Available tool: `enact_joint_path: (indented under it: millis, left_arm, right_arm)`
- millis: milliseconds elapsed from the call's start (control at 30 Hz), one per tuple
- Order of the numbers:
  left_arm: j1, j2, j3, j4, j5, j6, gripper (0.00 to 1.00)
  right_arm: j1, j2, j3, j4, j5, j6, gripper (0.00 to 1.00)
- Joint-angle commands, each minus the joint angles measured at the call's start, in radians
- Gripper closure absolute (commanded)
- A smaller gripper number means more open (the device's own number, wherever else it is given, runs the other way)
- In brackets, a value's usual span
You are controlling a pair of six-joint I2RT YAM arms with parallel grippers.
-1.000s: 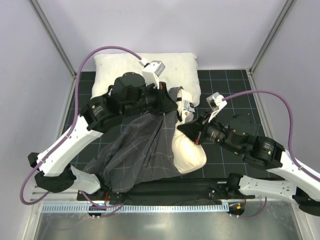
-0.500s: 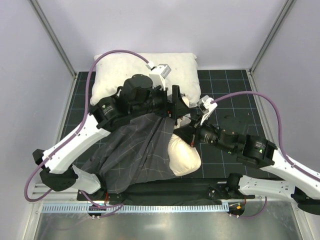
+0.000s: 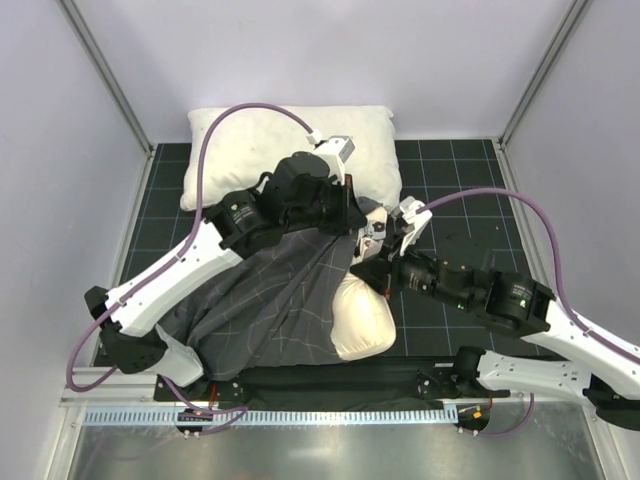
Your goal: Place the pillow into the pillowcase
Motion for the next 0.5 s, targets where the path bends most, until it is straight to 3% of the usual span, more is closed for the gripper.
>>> enact_joint_path:
  millis: [0,33,67,200,367,467]
  left_arm:
    - [0.006,-0.048,0.013,0.049,-0.047,0.037,1.00]
    - [0.008,-0.057,0.019,0.034,-0.058,0.048,1.00]
    - [0.008,-0.067,0.026,0.020,-0.069,0.057,1.00]
    - [0.009,-0.135,0.039,-0.029,-0.081,0.082,1.00]
    - [0.011,-0.232,0.037,-0.072,-0.050,0.094,1.00]
    - [0.011,-0.277,0.040,-0.083,-0.012,0.095,1.00]
  right_arm:
    - [0.021,-0.098,-0.015,0.116,-0.030,0.024,0.75]
    - [0.021,-0.119,-0.027,0.104,0.010,0.036,0.66]
    - [0.021,-0.150,-0.056,0.090,0.100,0.070,0.48]
    - [0.021,-0.314,-0.145,0.016,0.325,0.139,0.25]
    - [0.021,-0.507,-0.222,-0.086,0.473,0.188,0.18]
    - [0.021,-0.483,-0.219,-0.174,0.538,0.210,0.15]
